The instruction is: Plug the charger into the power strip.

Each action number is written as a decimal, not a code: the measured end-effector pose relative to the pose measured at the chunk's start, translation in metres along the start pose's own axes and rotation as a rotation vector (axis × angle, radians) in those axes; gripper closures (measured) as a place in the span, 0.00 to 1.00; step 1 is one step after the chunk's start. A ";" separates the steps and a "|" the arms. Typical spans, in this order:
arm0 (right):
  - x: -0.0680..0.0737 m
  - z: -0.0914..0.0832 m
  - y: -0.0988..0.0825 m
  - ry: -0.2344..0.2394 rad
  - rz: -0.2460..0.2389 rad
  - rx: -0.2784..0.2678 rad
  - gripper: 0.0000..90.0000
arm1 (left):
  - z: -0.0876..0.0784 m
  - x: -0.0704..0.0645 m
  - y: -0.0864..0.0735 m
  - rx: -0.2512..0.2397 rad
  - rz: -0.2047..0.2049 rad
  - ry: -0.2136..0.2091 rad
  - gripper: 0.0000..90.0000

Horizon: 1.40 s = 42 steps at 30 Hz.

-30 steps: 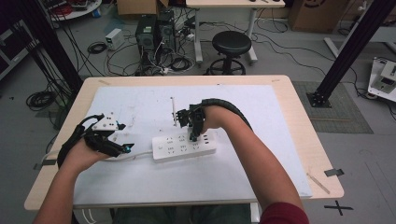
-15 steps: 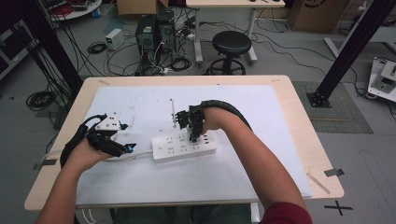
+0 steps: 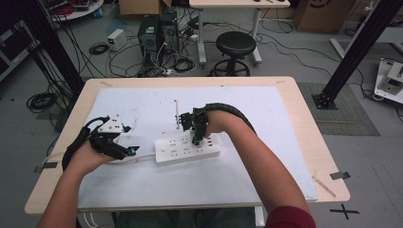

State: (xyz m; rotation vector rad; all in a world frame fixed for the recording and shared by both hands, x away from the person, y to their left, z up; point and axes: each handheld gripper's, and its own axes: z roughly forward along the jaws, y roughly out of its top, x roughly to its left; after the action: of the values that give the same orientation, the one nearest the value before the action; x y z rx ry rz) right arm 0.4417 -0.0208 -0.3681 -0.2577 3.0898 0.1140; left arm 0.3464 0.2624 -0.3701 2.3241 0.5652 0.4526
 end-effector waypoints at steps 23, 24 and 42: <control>0.012 -0.036 -0.040 -0.058 0.215 -0.264 0.34 | -0.009 0.002 0.011 -0.033 0.017 0.013 0.24; 0.016 -0.038 -0.046 -0.056 0.239 -0.302 0.31 | -0.009 0.002 0.012 -0.038 0.016 0.012 0.24; 0.055 -0.056 -0.098 -0.143 0.407 -0.652 0.22 | -0.012 0.005 0.018 -0.134 0.030 -0.007 0.24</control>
State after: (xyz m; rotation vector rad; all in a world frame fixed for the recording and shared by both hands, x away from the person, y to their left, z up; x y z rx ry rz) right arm 0.4023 -0.1303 -0.3217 0.3551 2.8078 1.0937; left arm 0.3494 0.2594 -0.3482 2.2077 0.4816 0.4814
